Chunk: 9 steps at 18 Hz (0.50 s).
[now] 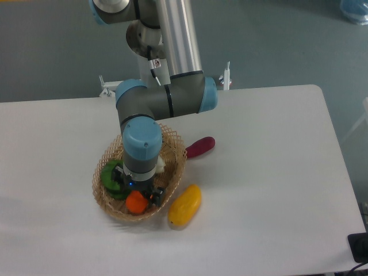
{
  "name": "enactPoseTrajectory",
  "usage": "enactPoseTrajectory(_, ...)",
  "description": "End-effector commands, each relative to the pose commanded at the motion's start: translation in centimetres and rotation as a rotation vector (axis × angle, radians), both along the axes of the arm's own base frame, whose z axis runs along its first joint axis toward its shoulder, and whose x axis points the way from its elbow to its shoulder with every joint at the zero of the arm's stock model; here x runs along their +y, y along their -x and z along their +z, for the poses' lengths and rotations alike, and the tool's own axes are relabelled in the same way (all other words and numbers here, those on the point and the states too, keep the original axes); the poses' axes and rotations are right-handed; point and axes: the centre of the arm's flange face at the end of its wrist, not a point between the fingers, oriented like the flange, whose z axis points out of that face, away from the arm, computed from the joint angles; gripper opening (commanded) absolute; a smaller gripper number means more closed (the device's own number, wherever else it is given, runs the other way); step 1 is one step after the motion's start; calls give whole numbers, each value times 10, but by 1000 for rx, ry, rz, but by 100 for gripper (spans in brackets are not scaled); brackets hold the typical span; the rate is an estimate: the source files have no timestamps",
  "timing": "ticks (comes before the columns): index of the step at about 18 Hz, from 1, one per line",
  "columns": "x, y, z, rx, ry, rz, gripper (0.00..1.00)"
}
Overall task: Pick up the orange from the basket
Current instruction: 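Close the gripper around the orange inside the basket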
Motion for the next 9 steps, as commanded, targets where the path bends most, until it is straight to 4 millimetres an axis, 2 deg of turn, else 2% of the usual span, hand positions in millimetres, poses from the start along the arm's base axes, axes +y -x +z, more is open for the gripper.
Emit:
enactPoseTrajectory(4,0,0,1,1,-2,5,62)
enactPoseTrajectory(9,0,0,7,7,-11,5,49)
